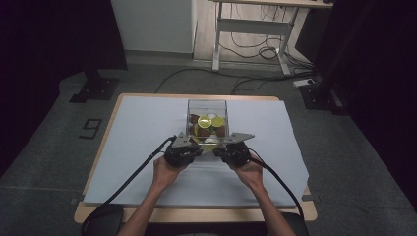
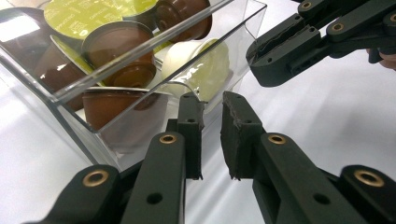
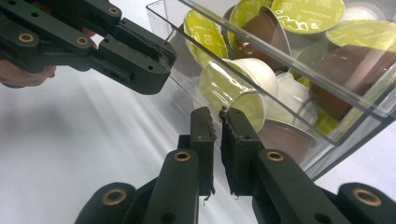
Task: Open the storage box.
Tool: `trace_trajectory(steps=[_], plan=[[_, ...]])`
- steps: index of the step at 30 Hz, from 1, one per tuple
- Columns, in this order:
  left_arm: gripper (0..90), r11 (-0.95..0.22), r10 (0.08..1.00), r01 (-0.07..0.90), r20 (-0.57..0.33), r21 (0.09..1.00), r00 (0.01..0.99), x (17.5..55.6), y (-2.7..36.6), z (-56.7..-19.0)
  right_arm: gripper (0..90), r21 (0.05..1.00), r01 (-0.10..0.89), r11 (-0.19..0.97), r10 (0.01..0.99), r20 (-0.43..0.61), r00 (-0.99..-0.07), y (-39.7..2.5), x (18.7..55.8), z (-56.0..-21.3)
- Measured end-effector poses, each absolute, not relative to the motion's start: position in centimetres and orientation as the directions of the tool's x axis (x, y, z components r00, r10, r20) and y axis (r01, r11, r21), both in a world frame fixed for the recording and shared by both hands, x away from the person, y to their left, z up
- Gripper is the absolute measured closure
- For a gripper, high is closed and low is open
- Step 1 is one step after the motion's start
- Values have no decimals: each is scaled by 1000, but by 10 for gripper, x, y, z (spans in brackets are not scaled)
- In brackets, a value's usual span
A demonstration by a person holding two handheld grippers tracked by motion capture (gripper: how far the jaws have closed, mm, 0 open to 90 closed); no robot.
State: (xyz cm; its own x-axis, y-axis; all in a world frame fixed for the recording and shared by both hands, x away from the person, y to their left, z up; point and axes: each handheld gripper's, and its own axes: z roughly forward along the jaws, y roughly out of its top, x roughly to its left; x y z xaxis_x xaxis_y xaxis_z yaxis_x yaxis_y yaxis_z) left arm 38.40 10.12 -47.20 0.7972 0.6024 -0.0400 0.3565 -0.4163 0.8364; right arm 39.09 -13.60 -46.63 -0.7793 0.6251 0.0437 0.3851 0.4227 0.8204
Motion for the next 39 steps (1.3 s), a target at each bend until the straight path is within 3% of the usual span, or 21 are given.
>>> trace_trajectory(steps=[39], plan=[[778, -420, 581, 351, -49, 837, 813, 348, 103, -474, 820, 829, 374, 416, 597, 62, -800, -140, 355, -469]])
